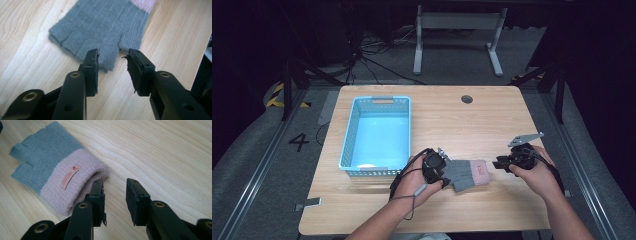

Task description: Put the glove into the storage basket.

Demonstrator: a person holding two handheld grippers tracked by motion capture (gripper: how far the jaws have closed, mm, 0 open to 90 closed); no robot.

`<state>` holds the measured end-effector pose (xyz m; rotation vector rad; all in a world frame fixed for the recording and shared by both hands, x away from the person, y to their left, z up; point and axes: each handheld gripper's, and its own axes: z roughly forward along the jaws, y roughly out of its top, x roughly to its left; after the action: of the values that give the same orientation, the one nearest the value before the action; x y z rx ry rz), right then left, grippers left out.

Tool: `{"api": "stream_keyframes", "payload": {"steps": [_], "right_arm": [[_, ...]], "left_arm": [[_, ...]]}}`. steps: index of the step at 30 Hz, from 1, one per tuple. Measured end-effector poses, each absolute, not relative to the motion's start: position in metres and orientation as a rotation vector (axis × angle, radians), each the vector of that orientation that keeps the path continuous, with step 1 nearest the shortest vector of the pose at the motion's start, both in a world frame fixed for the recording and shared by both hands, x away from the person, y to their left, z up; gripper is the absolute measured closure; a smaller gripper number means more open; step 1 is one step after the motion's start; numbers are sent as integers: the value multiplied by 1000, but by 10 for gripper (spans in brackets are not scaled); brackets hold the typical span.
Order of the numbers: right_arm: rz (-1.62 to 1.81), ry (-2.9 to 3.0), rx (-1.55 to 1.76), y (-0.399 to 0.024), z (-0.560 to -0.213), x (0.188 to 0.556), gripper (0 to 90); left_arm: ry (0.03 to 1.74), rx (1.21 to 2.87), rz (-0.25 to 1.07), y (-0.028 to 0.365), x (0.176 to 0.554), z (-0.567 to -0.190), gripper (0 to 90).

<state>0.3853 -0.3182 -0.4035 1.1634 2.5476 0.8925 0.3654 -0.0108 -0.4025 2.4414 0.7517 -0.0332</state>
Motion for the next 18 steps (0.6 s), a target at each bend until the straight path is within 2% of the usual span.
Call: {"api": "stream_keyframes", "payload": {"steps": [9, 16, 18], "right_arm": [[893, 2538, 1193, -326, -399, 383, 573], [893, 2523, 1214, -333, -397, 382, 532], [891, 2513, 1216, -335, -396, 381, 528]], "left_arm": [[745, 2434, -7, -24, 372, -396, 492], [743, 2433, 8, -36, 385, -400, 350], [744, 2435, 16, -39, 388, -401, 336]]}}
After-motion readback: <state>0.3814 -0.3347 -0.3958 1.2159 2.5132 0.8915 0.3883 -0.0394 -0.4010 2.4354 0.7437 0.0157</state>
